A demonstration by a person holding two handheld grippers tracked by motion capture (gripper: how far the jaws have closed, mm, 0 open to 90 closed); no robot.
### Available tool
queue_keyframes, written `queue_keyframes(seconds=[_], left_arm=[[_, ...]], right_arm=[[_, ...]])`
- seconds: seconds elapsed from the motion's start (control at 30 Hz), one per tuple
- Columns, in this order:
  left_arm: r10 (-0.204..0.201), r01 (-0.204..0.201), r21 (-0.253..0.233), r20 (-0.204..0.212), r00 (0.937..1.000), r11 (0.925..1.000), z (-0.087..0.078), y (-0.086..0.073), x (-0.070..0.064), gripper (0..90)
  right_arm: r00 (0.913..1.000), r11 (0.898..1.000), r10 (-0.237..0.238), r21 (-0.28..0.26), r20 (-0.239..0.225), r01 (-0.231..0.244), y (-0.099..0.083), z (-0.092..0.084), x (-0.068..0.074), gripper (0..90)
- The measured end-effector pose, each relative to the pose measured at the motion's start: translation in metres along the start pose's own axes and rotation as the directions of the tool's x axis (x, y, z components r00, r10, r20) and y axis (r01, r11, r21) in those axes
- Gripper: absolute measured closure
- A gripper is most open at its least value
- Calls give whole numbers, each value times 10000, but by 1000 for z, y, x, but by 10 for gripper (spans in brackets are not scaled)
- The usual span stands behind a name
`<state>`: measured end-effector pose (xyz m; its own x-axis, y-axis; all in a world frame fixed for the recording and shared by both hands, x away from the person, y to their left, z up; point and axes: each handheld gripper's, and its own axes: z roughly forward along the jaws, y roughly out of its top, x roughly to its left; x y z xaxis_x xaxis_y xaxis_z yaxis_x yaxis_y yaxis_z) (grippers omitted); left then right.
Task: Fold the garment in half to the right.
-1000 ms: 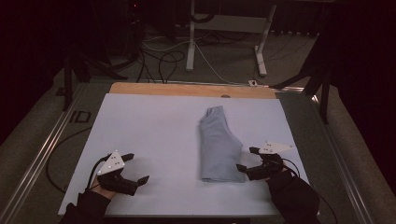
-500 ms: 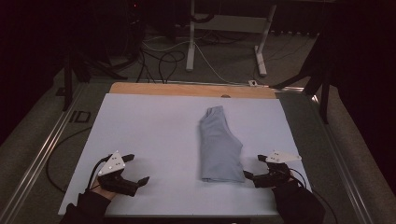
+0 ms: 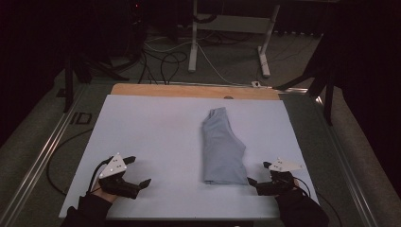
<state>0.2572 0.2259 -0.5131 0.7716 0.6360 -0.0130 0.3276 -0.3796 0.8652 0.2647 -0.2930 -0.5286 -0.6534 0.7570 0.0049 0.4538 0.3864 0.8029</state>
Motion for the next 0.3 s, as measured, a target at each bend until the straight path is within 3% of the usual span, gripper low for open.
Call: queue_keyframes(seconds=[0.3], left_arm=[[24, -24, 32, 30, 10000, 10000, 2, 0, 0, 7]], right_arm=[[10000, 10000, 77, -56, -38, -77, 0, 1, -1, 89]])
